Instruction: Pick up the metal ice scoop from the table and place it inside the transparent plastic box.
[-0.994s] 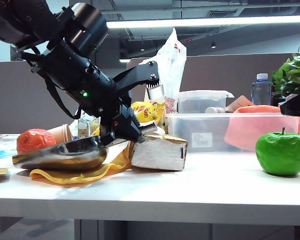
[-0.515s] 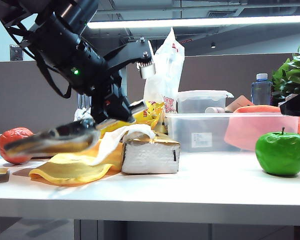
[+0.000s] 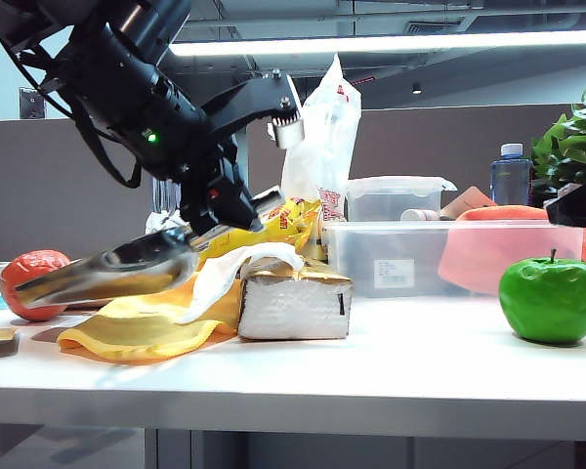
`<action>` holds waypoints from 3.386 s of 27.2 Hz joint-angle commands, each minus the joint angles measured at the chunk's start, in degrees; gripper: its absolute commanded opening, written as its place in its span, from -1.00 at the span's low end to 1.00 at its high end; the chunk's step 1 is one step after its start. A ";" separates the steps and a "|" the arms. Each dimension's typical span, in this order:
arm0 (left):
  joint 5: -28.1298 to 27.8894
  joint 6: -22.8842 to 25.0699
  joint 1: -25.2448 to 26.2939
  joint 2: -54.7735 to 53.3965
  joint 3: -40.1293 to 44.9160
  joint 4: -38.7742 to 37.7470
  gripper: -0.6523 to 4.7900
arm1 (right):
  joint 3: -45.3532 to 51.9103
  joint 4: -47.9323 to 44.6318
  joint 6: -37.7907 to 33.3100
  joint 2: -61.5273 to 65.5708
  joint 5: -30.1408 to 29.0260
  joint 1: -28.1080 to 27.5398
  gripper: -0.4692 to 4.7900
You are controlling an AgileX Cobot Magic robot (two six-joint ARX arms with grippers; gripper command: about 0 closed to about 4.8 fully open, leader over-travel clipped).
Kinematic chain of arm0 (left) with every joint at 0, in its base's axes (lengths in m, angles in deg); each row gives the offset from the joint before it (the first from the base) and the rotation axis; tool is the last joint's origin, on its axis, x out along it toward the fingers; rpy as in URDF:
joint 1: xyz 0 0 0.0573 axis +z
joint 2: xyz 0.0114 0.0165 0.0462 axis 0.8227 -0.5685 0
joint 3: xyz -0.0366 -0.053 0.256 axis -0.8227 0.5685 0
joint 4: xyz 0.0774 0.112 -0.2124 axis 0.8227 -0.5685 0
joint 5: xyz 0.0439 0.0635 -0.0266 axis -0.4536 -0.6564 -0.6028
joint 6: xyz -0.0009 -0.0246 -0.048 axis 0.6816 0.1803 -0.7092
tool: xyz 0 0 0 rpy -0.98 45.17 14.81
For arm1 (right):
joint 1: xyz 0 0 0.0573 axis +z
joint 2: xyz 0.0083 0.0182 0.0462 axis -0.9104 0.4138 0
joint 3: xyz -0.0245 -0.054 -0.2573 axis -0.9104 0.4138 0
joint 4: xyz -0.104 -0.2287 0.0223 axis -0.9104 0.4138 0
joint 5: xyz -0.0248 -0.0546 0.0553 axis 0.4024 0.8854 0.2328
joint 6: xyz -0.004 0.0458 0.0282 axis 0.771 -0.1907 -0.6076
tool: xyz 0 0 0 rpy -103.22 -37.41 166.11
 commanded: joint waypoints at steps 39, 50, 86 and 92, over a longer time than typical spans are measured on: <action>5.38 -6.19 -13.00 -43.30 -72.50 -10.58 -0.78 | -0.11 -0.66 -0.04 -7.76 0.00 -25.57 -0.82; 6.67 -9.38 -13.79 -48.57 -74.86 -8.59 -0.78 | -0.11 -0.66 -0.04 -9.20 0.02 -32.04 -0.82; -3.98 -31.82 -13.31 -42.34 -74.62 -9.94 -0.78 | -0.11 -0.63 -0.04 -9.25 -0.02 -30.64 -0.82; 5.27 -35.36 -13.33 -34.77 -74.62 -19.63 -0.78 | -0.11 -0.55 -0.04 -10.19 -0.02 -30.77 -0.82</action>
